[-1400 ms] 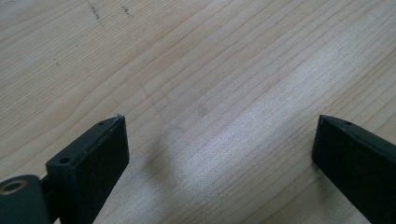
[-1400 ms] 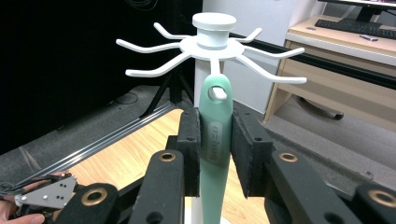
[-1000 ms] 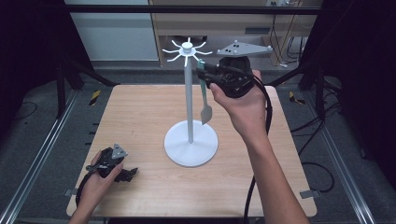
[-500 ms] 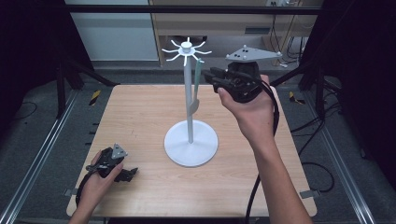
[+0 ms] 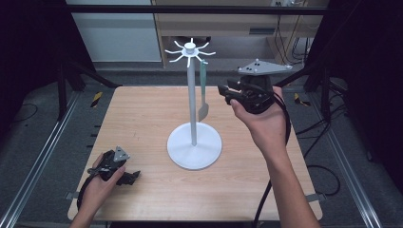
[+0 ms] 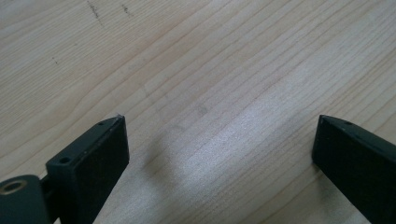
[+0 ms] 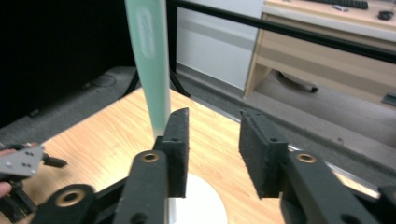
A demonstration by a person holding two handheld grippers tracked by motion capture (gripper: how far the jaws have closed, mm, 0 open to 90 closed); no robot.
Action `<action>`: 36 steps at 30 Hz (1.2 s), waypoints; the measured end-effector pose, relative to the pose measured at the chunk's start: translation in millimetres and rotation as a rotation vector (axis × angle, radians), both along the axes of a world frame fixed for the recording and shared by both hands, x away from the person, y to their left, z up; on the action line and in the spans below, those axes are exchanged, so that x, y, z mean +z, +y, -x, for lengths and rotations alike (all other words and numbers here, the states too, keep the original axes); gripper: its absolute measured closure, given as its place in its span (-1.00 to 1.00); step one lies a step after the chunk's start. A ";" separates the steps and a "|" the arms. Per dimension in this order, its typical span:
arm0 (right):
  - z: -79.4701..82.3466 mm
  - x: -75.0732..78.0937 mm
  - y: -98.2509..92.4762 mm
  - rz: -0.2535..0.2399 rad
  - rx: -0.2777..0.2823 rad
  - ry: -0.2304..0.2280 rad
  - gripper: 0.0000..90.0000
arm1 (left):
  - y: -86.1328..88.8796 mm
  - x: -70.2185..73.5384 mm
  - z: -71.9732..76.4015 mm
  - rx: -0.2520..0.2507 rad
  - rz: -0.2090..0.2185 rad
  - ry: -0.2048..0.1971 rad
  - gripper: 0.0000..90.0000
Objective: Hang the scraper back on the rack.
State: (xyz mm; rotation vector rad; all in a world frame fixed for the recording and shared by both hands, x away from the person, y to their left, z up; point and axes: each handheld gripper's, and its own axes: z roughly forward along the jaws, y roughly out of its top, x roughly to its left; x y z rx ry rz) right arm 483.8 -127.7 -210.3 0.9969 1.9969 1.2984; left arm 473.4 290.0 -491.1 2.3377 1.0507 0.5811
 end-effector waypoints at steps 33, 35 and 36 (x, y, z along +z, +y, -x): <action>10.4 -111.0 -37.4 0.050 -0.088 0.163 -0.38 | 1.3 3.1 0.9 0.007 0.008 -0.017 -0.92; 10.8 -115.4 -38.2 0.052 -0.088 0.163 -0.40 | 1.6 4.0 1.2 0.009 0.013 -0.023 -0.92; 11.5 -119.6 -38.7 0.049 -0.092 0.169 -0.43 | 1.6 4.5 1.4 0.009 0.017 -0.028 -0.92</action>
